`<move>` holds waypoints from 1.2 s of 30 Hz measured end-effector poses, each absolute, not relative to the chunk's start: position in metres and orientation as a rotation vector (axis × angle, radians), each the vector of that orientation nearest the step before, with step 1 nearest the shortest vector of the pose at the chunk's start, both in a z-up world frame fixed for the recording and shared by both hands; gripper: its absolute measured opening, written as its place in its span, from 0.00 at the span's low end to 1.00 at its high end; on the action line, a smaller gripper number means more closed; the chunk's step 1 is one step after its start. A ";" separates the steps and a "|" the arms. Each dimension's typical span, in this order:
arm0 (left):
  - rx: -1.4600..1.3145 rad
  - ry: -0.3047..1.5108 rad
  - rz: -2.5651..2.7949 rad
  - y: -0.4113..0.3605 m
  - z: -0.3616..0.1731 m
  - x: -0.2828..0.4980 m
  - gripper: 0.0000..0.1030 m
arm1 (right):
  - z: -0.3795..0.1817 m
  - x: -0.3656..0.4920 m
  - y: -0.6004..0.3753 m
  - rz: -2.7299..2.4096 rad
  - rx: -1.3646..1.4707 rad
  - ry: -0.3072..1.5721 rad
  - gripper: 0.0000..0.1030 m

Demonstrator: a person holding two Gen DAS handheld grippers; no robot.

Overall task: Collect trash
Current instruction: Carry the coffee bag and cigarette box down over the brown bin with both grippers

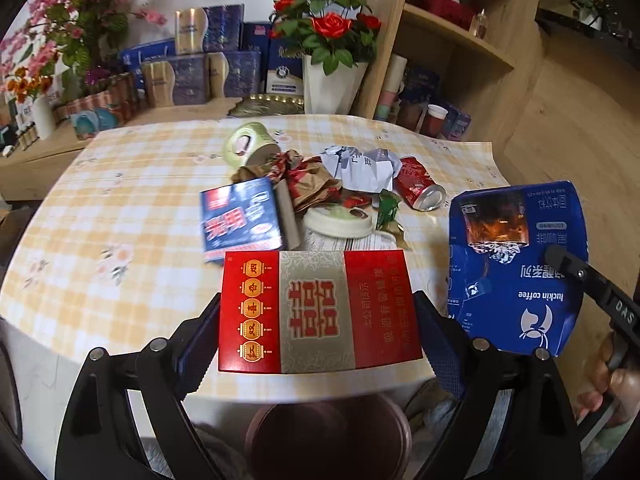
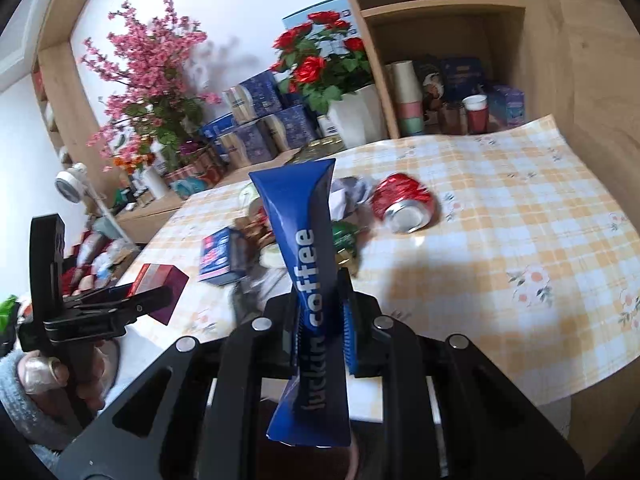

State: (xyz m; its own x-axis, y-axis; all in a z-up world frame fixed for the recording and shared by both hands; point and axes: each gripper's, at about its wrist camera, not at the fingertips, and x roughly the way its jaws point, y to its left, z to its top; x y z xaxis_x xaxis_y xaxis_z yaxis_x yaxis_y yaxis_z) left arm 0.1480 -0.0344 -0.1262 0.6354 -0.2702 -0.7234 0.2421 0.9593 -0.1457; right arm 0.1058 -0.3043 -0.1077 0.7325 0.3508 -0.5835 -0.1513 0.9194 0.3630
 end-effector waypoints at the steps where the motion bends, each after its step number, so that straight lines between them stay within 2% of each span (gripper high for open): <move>1: -0.032 0.824 -0.287 -0.028 -0.123 0.138 0.85 | -0.108 0.101 -0.302 0.299 0.305 0.708 0.19; 12: -0.071 0.791 -0.250 0.026 -0.113 0.068 0.85 | -0.141 0.048 -0.238 0.560 0.261 0.924 0.19; 19: -0.097 0.767 -0.255 0.037 -0.120 0.048 0.85 | -0.216 0.068 -0.205 0.562 0.199 1.183 0.19; 23: -0.077 0.756 -0.261 0.035 -0.125 0.041 0.85 | -0.264 0.079 -0.200 0.505 0.305 1.292 0.19; 29: -0.056 0.763 -0.297 0.026 -0.135 0.039 0.85 | -0.318 0.083 -0.194 0.351 0.378 1.348 0.19; 33: -0.038 0.766 -0.331 0.020 -0.142 0.037 0.85 | -0.330 0.079 -0.191 0.311 0.238 1.347 0.19; 36: -0.041 0.775 -0.336 0.018 -0.148 0.040 0.85 | -0.337 0.082 -0.203 0.278 0.266 1.358 0.19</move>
